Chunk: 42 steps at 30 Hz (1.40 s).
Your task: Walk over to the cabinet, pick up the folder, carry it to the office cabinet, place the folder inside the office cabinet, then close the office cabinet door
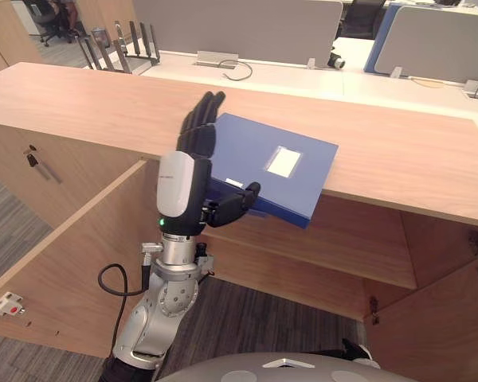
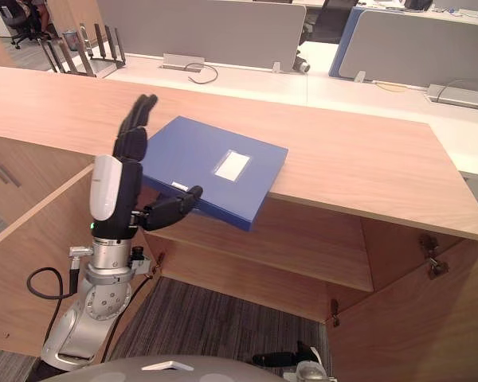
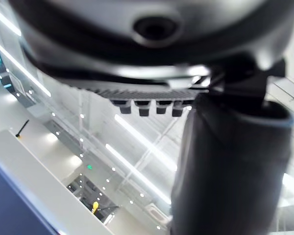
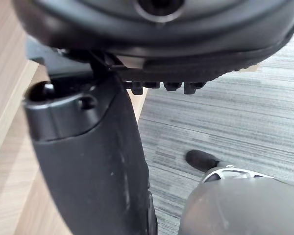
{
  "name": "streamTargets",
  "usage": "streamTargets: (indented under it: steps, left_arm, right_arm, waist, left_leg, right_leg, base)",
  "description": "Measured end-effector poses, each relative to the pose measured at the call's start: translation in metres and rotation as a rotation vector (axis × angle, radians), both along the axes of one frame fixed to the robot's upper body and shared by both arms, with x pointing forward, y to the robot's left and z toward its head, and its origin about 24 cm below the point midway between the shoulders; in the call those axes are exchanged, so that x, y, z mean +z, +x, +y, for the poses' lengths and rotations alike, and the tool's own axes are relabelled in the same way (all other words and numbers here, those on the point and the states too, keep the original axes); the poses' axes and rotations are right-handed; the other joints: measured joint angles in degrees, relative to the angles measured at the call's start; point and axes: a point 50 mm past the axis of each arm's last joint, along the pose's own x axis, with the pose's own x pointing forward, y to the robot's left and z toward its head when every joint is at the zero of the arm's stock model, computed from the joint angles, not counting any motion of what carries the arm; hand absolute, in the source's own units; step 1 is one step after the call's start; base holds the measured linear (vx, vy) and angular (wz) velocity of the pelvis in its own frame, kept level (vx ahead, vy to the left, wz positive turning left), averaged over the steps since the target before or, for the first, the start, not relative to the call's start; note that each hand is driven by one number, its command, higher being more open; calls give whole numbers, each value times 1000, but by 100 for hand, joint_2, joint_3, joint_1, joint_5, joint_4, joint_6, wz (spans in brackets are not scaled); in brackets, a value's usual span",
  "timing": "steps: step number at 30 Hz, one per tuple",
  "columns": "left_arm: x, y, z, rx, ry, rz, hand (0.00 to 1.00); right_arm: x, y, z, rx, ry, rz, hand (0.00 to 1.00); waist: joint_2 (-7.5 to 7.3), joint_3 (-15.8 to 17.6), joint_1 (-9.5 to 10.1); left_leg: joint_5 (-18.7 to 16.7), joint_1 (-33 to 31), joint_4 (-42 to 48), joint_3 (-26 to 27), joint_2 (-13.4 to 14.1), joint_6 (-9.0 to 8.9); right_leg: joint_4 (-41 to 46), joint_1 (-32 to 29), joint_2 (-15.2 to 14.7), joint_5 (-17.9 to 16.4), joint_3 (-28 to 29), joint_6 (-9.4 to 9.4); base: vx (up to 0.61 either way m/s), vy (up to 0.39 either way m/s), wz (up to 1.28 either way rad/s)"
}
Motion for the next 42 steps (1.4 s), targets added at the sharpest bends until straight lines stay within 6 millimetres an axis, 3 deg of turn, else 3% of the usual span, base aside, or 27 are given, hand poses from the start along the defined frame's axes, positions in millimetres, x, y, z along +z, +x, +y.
streamTargets:
  steps: [22, 29, 36, 42]
  left_arm:
    - [-1, -3, -4, -82, 79, 9, 100]
    - [-5, -5, -18, -229, 194, 12, 100]
    - [-24, 2, -10, -225, 318, 81, 100]
    - [-23, 9, -6, -211, 440, 36, 100]
  right_arm:
    - [-1, -4, 1, 2, 2, 18, 100]
    - [-1, -1, 1, 4, 2, 10, 100]
    - [0, 1, 0, 2, 2, 4, 100]
    - [1, 7, 0, -2, 4, -8, 100]
  waist:
    - [-85, -100, -5]
    - [-69, -121, -111]
    - [-32, -144, -213]
    - [-17, -58, -308]
  left_leg:
    - [-2, 5, 0, 27, 21, -3]
    - [11, 41, -75, 49, 16, 9]
    - [51, 145, -206, 122, -9, 33]
    - [112, 210, -315, 124, -112, 115]
  right_leg:
    - [0, -4, 33, 5, 25, -9]
    - [-2, -19, 34, 19, 33, -21]
    - [-14, -19, 9, 41, 73, -7]
    - [-40, -7, -56, 88, 79, 65]
  base:
    - [0, 0, 0]
    - [0, 0, -1]
    - [-5, 9, -5]
    - [-23, 23, 0]
